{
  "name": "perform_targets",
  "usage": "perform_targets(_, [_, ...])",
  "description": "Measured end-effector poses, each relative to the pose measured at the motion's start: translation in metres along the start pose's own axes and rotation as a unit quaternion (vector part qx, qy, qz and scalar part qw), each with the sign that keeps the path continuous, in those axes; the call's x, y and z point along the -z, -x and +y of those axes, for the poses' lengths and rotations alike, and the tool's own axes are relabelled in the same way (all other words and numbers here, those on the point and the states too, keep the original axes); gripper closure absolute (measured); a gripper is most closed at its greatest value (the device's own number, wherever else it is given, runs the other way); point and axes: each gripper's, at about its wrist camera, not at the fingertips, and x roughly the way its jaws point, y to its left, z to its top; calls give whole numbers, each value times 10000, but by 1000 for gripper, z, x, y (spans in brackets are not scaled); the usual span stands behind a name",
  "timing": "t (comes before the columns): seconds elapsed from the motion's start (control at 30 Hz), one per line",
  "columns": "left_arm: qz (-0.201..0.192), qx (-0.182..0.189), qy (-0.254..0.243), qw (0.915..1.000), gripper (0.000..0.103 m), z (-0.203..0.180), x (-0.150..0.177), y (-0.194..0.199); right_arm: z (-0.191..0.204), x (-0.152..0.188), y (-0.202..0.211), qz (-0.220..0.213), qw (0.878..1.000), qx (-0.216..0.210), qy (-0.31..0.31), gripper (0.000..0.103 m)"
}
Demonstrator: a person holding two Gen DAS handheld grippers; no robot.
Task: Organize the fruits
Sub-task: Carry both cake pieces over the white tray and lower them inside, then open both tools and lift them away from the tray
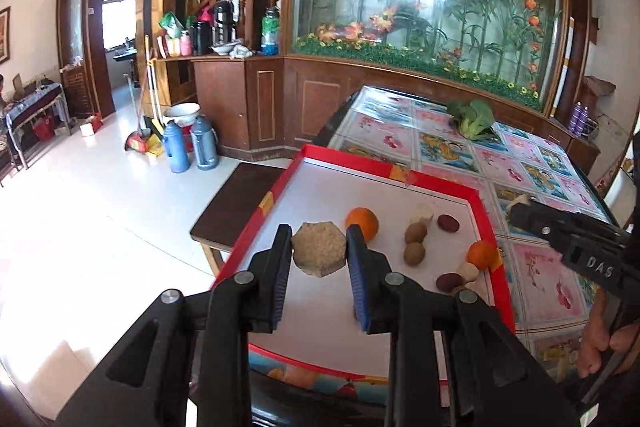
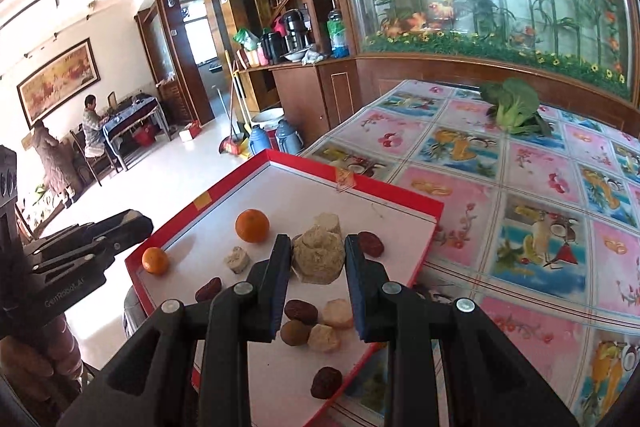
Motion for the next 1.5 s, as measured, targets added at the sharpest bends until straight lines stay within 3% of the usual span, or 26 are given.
perform_targets(0.27, [228,397,-273,9986,74,-29,10,-16,5,5,-19,221,9997,-33,39,77])
perform_targets(0.47, [409,445,-488,9970,74,-46,19,-28,10,9,-35,419,9990,-5,153,77])
perform_targets(0.83, [677,354,-595,9953,73,-54,23,-49,6,13,-59,638,9978,29,183,77])
perform_targets(1.5, [1030,190,-585,9928,73,-59,31,-71,3,16,-66,818,9966,37,75,77])
